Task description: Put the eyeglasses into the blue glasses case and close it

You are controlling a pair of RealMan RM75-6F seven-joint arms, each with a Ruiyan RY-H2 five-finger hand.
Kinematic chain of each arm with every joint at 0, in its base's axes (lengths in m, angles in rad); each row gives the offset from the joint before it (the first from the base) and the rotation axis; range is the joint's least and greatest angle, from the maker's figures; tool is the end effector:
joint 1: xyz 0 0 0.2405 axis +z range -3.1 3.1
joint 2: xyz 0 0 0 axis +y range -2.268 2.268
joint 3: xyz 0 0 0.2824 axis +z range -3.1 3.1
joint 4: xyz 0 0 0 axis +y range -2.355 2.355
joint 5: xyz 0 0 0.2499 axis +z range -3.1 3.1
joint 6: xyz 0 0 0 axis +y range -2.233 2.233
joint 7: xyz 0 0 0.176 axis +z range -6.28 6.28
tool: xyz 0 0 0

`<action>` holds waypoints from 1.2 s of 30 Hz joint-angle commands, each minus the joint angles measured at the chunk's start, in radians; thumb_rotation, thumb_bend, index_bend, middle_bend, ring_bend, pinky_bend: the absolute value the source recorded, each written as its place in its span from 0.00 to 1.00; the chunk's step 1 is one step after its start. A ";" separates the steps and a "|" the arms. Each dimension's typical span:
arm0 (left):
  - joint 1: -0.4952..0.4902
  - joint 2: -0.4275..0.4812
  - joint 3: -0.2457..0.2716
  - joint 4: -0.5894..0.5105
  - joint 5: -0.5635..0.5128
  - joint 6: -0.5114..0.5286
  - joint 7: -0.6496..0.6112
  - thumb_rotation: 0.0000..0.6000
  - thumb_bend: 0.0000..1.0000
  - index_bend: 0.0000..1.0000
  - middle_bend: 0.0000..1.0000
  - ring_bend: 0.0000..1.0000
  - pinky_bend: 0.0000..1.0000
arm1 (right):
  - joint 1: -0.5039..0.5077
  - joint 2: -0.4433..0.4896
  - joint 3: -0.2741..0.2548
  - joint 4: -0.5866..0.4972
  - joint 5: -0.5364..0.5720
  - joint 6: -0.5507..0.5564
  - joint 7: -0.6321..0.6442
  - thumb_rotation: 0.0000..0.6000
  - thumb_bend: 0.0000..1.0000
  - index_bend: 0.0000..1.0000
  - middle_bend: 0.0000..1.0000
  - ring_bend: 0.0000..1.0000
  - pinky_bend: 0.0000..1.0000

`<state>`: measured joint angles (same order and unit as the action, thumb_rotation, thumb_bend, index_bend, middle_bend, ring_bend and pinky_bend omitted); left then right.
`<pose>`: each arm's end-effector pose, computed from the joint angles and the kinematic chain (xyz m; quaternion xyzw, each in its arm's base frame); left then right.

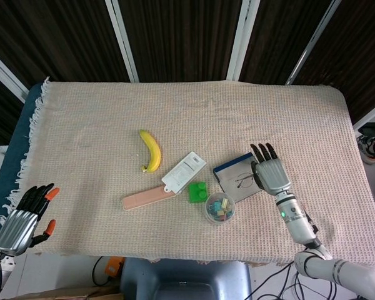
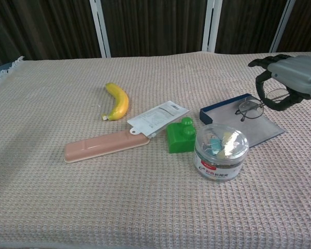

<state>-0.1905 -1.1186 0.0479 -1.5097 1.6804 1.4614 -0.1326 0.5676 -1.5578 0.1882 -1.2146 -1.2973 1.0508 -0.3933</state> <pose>-0.3358 0.2285 0.1128 -0.6814 -0.3622 -0.4097 0.4865 -0.2648 -0.4071 -0.0227 0.7290 -0.2763 0.3071 0.5457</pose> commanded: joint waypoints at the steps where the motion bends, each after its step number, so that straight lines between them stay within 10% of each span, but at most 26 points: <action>1: -0.002 -0.001 -0.002 -0.001 -0.005 -0.005 0.002 1.00 0.46 0.00 0.00 0.00 0.04 | 0.042 -0.068 0.009 0.104 -0.024 -0.004 0.036 1.00 0.59 0.71 0.17 0.00 0.00; 15: -0.011 0.001 -0.005 -0.005 -0.017 -0.026 0.000 1.00 0.46 0.00 0.00 0.00 0.04 | 0.110 -0.287 -0.018 0.450 -0.100 0.016 0.203 1.00 0.59 0.71 0.19 0.00 0.00; 36: -0.015 0.004 0.003 -0.009 -0.007 -0.032 -0.003 1.00 0.46 0.00 0.00 0.00 0.05 | 0.131 -0.416 -0.039 0.676 -0.132 0.039 0.273 1.00 0.59 0.66 0.20 0.00 0.00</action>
<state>-0.2058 -1.1144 0.0513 -1.5184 1.6734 1.4289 -0.1357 0.6991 -1.9707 0.1488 -0.5435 -1.4295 1.0883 -0.1215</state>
